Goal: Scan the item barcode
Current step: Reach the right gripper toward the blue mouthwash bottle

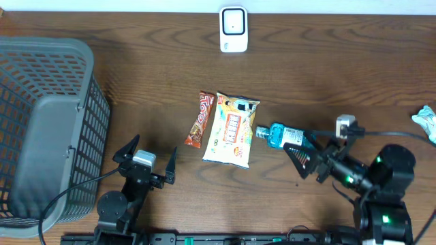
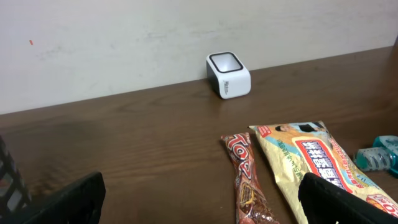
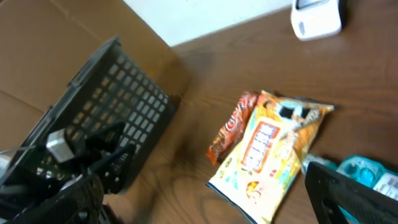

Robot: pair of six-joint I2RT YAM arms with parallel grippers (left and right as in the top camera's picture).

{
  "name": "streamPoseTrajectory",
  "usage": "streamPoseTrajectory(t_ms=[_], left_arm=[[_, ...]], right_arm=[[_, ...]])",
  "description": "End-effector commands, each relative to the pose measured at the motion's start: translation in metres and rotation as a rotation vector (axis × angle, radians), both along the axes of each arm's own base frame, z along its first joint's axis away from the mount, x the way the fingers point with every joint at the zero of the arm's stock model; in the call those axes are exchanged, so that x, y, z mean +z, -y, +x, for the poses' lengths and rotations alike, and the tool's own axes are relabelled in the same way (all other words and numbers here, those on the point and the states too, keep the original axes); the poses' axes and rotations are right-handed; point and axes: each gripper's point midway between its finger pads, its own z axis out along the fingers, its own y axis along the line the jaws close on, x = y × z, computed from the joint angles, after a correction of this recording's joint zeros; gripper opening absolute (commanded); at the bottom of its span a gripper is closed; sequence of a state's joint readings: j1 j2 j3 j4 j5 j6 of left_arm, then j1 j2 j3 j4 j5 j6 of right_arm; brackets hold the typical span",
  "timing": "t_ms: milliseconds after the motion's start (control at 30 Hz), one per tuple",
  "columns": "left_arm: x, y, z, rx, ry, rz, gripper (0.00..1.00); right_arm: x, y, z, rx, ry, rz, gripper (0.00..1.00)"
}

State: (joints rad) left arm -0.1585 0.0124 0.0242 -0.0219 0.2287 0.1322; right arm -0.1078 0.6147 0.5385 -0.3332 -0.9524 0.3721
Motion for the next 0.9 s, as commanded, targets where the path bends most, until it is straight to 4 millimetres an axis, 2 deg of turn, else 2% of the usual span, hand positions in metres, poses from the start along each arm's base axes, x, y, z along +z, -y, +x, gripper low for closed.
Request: streamPoseTrajectory(t_ms=[0,133,267,433,500,867], left_arm=[[-0.016,0.001,-0.001,-0.006,-0.044,0.016,0.99],[-0.016,0.001,-0.001,-0.006,-0.044,0.016,0.99],[-0.016,0.001,-0.001,-0.006,-0.044,0.016,0.99],[-0.016,0.001,-0.001,-0.006,-0.044,0.016,0.99],[-0.016,0.001,-0.001,-0.006,-0.044,0.016,0.99],[-0.016,0.001,-0.001,-0.006,-0.044,0.016,0.99]], right_arm=[[-0.019,-0.002,0.015,0.013,-0.089,0.015,0.99],[-0.036,-0.012,0.032,0.054,-0.163,0.043,0.99],[-0.053,-0.03,0.045,0.114,-0.214,0.056,0.99],[-0.074,-0.061,0.051,0.212,-0.249,0.057,0.99],[-0.078,-0.067,0.053,0.23,-0.252,0.057,0.99],[-0.088,-0.07,0.061,0.195,-0.27,0.039,0.99]])
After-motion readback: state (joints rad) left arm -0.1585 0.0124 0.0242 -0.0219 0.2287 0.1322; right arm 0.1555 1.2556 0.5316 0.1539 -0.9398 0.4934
